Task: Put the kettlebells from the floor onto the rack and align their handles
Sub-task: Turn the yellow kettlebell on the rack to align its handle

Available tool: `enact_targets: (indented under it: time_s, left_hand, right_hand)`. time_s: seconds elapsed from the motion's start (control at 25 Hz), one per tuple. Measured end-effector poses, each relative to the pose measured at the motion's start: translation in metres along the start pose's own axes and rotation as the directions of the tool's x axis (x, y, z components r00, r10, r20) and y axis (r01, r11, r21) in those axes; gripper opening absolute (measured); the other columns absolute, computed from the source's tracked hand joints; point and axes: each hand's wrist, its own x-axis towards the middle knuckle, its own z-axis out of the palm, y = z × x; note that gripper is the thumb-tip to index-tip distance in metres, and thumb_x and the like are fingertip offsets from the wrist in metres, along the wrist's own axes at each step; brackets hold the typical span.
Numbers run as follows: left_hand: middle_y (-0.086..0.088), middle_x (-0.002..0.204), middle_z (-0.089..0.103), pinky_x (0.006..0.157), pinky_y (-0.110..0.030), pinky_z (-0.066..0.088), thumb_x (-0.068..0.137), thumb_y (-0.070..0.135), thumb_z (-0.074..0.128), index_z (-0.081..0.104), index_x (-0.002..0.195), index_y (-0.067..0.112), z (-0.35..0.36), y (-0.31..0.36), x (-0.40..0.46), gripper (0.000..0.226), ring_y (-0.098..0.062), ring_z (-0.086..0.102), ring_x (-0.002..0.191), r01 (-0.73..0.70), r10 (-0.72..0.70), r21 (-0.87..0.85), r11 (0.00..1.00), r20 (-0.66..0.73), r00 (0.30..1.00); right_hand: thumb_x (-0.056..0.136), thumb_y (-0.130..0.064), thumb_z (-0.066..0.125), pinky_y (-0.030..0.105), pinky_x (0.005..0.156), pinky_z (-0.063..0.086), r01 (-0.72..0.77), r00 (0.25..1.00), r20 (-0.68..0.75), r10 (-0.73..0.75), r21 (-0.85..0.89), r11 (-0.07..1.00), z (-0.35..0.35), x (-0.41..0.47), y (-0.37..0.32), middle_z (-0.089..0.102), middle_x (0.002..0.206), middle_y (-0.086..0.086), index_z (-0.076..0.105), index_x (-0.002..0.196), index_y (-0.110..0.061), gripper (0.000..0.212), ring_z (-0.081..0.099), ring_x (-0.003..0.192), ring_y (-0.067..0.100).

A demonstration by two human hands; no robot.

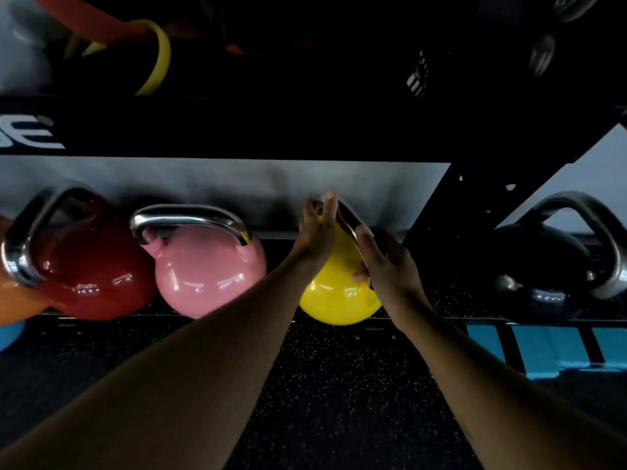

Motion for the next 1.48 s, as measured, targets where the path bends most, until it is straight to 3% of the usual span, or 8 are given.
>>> enact_targets:
  time_s: [0.16, 0.28, 0.48, 0.64, 0.84, 1.16, 1.24, 1.48]
  left_hand:
    - [-0.002, 0.161, 0.025, 0.119, -0.049, 0.016, 0.078, 0.081, 0.025, 0.021, 0.152, 0.030, 0.010, 0.002, 0.009, 0.090, -0.021, 0.026, 0.146, 0.072, -0.075, -0.062, 0.995, -0.043, 0.996]
    - [-0.004, 0.160, 0.028, 0.122, -0.038, 0.016, 0.084, 0.072, 0.033, 0.027, 0.153, 0.020, 0.012, 0.016, 0.032, 0.087, -0.015, 0.027, 0.146, 0.096, -0.092, -0.132, 0.987, 0.038, 0.995]
    - [-0.003, 0.159, 0.029, 0.115, -0.025, 0.021, 0.104, 0.044, 0.027, 0.029, 0.151, 0.020, 0.011, 0.011, 0.038, 0.053, -0.015, 0.026, 0.145, -0.024, 0.036, -0.098, 0.995, 0.117, 0.992]
    - [-0.004, 0.149, 0.040, 0.101, -0.023, 0.029, 0.103, 0.047, 0.028, 0.037, 0.145, 0.026, 0.006, 0.007, 0.039, 0.048, -0.009, 0.038, 0.129, -0.050, 0.065, -0.111, 0.993, 0.136, 0.989]
    - [-0.002, 0.134, 0.049, 0.105, -0.028, 0.033, 0.104, 0.044, 0.028, 0.043, 0.139, 0.020, 0.002, 0.005, 0.040, 0.045, -0.014, 0.044, 0.125, -0.113, 0.116, -0.031, 0.993, 0.086, 0.990]
    - [-0.005, 0.152, 0.042, 0.110, -0.023, 0.028, 0.099, 0.050, 0.036, 0.042, 0.143, 0.019, -0.006, 0.005, 0.042, 0.054, -0.018, 0.037, 0.140, -0.043, 0.045, -0.018, 0.999, 0.107, 0.993]
    - [-0.005, 0.153, 0.039, 0.111, -0.026, 0.031, 0.102, 0.042, 0.037, 0.039, 0.145, 0.017, -0.008, 0.005, 0.041, 0.051, -0.018, 0.035, 0.141, -0.029, 0.032, -0.025, 0.999, 0.130, 0.991]
    - [-0.006, 0.144, 0.048, 0.113, -0.042, 0.033, 0.083, 0.071, 0.034, 0.046, 0.136, 0.033, -0.009, 0.001, 0.042, 0.067, -0.021, 0.044, 0.132, -0.031, 0.037, -0.041, 0.999, 0.135, 0.990]
  right_hand:
    - [0.098, -0.052, 0.041, 0.028, 0.052, 0.050, -0.026, 0.999, -0.015, 0.030, 0.213, 0.977, 0.013, 0.011, -0.001, 0.066, 0.063, 0.003, 0.068, 0.107, -0.036, 0.032, 0.060, 0.049, 0.012]
    - [0.086, -0.076, 0.032, 0.044, 0.070, 0.054, -0.049, 0.997, -0.041, 0.061, 0.250, 0.967, 0.040, 0.006, 0.003, 0.062, 0.089, -0.004, 0.052, 0.130, -0.049, 0.056, 0.058, 0.073, 0.015]
    - [0.103, -0.045, 0.034, 0.022, 0.044, 0.040, -0.025, 1.000, 0.016, 0.020, 0.451, 0.892, 0.041, 0.003, -0.007, 0.060, 0.080, -0.001, 0.042, 0.143, -0.042, 0.041, 0.047, 0.051, 0.011]
    - [0.104, -0.040, 0.035, 0.021, 0.039, 0.034, -0.011, 1.000, 0.009, 0.008, 0.468, 0.884, 0.039, 0.004, -0.008, 0.053, 0.062, -0.002, 0.043, 0.143, -0.040, 0.040, 0.039, 0.045, 0.014]
    - [0.106, -0.033, 0.030, 0.025, 0.039, 0.032, 0.052, 0.995, 0.045, -0.085, 0.490, 0.870, 0.036, 0.008, -0.006, 0.049, 0.049, -0.005, 0.044, 0.143, -0.030, 0.039, 0.036, 0.041, 0.017]
    - [0.106, -0.038, 0.030, 0.025, 0.040, 0.030, 0.011, 0.997, 0.066, -0.047, 0.467, 0.884, 0.042, 0.010, -0.009, 0.043, 0.060, 0.020, 0.049, 0.138, -0.025, 0.040, 0.035, 0.043, 0.018]
    - [0.106, -0.038, 0.031, 0.024, 0.039, 0.030, -0.004, 0.998, 0.055, -0.026, 0.486, 0.874, 0.047, 0.007, -0.010, 0.044, 0.063, 0.020, 0.047, 0.140, -0.030, 0.039, 0.034, 0.045, 0.020]
    - [0.106, -0.037, 0.031, 0.029, 0.041, 0.036, 0.041, 0.997, 0.035, -0.065, 0.478, 0.878, 0.050, 0.004, -0.009, 0.051, 0.057, 0.009, 0.045, 0.141, -0.031, 0.039, 0.041, 0.044, 0.020]
